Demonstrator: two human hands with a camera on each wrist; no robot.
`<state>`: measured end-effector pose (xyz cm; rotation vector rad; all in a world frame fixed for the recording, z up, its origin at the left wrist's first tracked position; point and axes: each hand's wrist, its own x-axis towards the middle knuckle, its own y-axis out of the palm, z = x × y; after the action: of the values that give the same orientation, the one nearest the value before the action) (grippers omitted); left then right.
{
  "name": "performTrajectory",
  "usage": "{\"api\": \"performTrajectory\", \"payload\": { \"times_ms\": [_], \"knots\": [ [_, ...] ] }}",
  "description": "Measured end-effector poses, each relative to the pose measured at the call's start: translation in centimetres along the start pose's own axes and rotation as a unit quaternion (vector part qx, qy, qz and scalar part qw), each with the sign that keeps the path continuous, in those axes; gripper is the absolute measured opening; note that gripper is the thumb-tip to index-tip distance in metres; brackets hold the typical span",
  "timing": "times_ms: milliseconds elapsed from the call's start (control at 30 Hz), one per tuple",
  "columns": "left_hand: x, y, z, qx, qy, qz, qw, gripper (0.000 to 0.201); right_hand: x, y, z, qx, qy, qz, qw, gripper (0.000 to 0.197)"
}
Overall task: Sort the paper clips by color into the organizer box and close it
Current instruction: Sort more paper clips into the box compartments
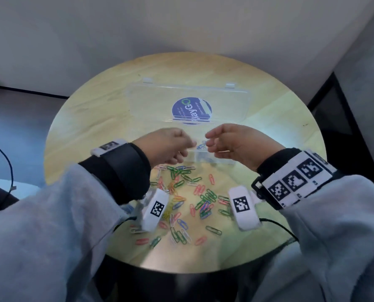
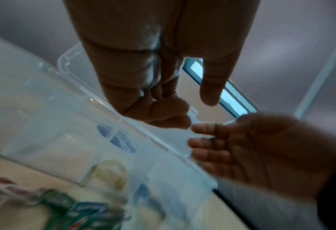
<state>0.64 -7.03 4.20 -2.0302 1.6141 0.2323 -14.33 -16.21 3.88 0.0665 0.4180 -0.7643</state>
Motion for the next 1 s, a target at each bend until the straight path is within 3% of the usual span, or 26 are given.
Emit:
{"api": "performTrajectory", "payload": {
  "times_ms": [67, 133, 300, 467, 633, 800, 1000],
  "knots": [
    [-0.7, 1.1, 0.7, 0.162, 0.016, 0.026, 0.986, 0.012, -1.4, -1.2, -1.0, -0.140, -0.003, -0.008, 0.990, 0.018],
    [-1.3, 2.3, 1.3, 0.293, 0.025, 0.047, 0.955, 0.015, -2.6, -2.2, -2.2, -0.263, 0.008, -0.007, 0.965, 0.016],
    [-2.0, 4.8, 2.5, 0.449, 0.000, 0.035, 0.893, 0.011, -4.7, -3.7, -5.3, -0.468, 0.076, -0.001, 0.881, 0.006],
    [-2.1, 6.0, 2.9, 0.515, 0.014, 0.051, 0.856, 0.024, -5.6, -4.5, -7.0, -0.520, 0.120, -0.019, 0.846, 0.016],
    [-0.9, 6.6, 2.7, 0.534, 0.067, 0.067, 0.840, 0.044, -5.7, -3.6, -7.0, -0.550, 0.112, 0.009, 0.828, 0.008],
    [0.4, 7.2, 2.6, 0.587, 0.103, 0.095, 0.797, 0.042, -5.4, -2.9, -7.0, -0.582, 0.099, 0.027, 0.807, 0.012],
    [1.1, 7.9, 2.8, 0.591, 0.115, 0.118, 0.790, 0.038, -5.1, -2.3, -7.0, -0.587, 0.085, 0.041, 0.804, 0.015]
  ]
}}
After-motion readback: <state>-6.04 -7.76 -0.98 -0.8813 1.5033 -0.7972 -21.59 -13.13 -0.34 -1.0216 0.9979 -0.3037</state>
